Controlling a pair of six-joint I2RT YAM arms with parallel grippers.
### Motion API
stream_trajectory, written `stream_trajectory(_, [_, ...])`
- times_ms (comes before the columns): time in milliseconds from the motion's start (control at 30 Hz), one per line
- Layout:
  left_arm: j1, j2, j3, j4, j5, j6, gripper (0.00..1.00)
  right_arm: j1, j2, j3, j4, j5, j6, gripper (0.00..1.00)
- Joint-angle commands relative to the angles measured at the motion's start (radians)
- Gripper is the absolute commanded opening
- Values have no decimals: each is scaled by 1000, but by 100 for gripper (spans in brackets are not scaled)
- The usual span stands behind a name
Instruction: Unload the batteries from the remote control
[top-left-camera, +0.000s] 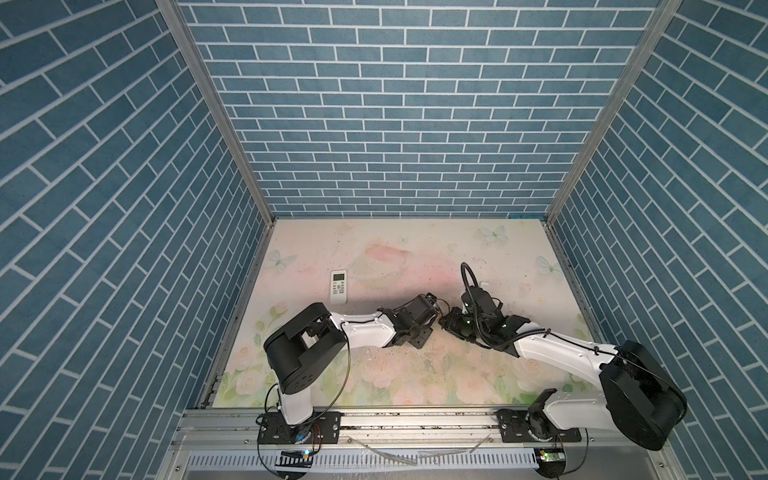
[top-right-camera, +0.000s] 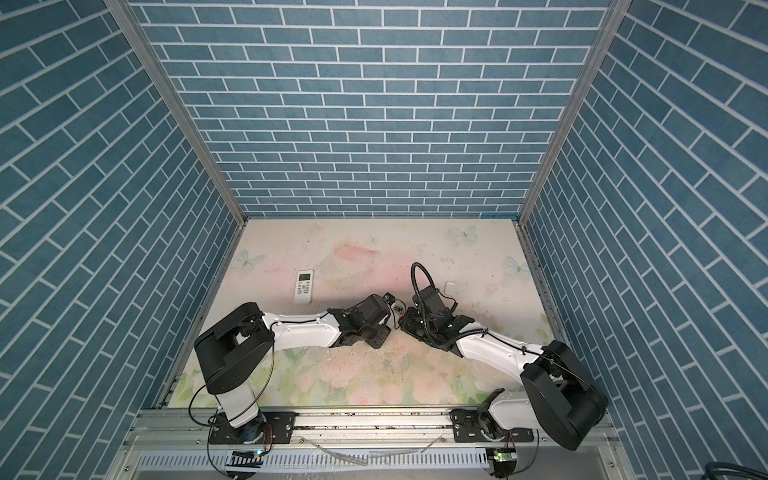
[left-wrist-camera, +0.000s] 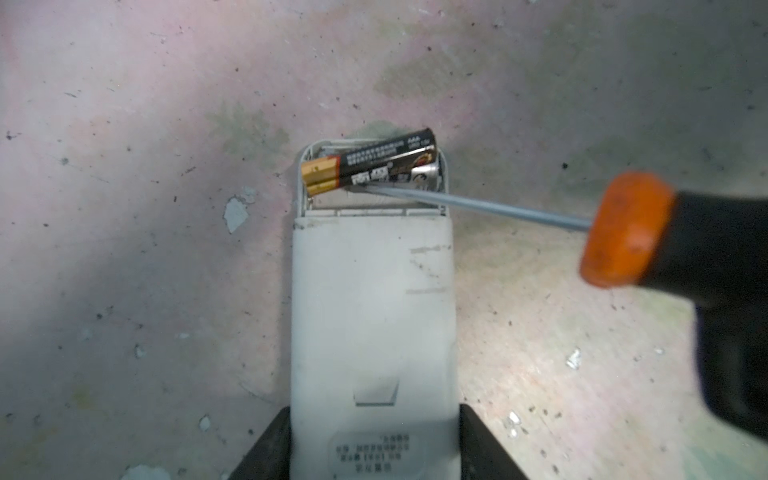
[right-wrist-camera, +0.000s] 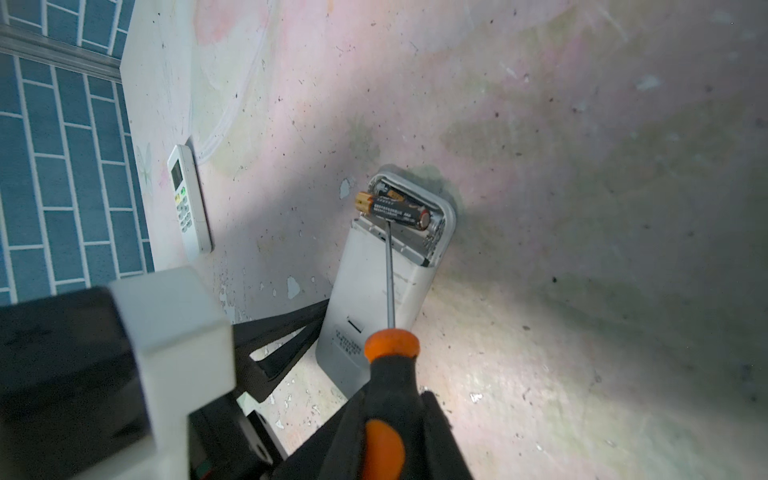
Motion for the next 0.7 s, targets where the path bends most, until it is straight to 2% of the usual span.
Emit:
stream_trajectory(0, [-4,118,-82,-223,94,-6,59,-4,-8,51,8,12,-21,0])
stream_trajectory(667, [-4,132,-69,-233,93,-34,59,0,-63,35,-58,25,-5,0])
